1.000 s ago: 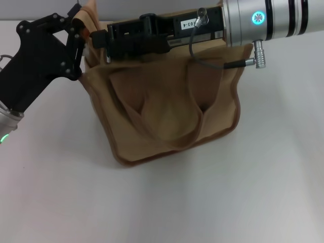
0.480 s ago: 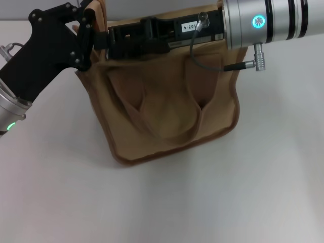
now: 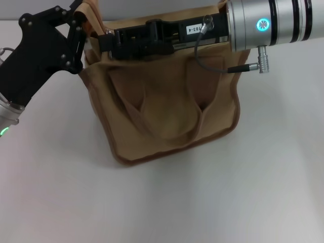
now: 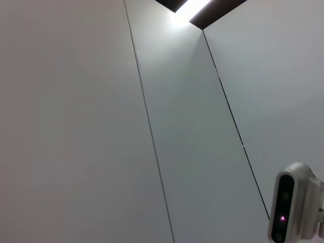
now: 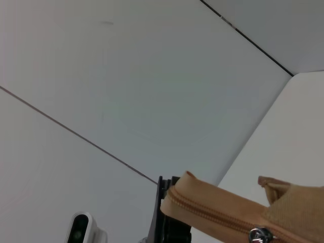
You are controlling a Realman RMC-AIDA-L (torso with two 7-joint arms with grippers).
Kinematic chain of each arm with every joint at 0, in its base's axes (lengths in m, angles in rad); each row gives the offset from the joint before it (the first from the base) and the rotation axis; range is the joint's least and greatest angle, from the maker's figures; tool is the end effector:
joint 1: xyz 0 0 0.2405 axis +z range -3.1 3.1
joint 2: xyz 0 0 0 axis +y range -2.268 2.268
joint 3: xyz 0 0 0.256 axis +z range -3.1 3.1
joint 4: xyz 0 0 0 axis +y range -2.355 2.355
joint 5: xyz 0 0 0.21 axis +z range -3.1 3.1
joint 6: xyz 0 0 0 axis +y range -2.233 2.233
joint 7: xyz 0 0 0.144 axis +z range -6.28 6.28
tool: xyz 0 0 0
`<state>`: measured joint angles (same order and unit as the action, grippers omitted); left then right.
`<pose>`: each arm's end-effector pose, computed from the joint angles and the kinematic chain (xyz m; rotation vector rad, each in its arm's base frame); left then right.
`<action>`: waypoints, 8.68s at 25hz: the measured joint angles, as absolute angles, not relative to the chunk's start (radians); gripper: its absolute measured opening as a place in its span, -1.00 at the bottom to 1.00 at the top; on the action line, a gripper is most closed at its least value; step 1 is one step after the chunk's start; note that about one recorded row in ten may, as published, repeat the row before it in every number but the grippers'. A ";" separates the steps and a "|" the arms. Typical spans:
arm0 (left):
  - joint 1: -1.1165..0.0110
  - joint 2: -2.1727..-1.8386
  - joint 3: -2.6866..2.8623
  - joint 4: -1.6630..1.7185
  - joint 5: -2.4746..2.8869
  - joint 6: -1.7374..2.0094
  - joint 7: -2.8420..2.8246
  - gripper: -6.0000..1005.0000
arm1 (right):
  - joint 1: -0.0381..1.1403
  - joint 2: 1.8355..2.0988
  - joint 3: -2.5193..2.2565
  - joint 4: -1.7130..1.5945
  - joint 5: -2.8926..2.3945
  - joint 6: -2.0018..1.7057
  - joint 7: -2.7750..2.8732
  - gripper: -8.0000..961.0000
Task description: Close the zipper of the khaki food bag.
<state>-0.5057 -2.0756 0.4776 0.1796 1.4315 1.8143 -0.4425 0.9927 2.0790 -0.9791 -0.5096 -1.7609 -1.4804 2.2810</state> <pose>-0.2467 0.3036 0.0185 -1.9516 0.0718 -1.2541 0.0780 0.3927 -0.0459 2.5061 -1.2760 -0.7186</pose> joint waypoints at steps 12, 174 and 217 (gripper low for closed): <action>-0.505 -2.075 0.476 0.179 1.430 1.820 -0.436 -0.95 | 0.998 2.078 -0.979 -0.514 -1.761 -1.491 2.281 0.38; -0.499 -2.072 0.300 0.120 1.416 1.641 -0.463 -0.95 | 0.619 2.027 -0.820 -0.715 -1.690 -1.562 2.093 -0.81; -0.338 -2.014 0.572 0.529 1.429 1.592 -1.207 -0.69 | 0.396 2.077 -0.725 -0.595 -1.965 -1.844 1.037 0.60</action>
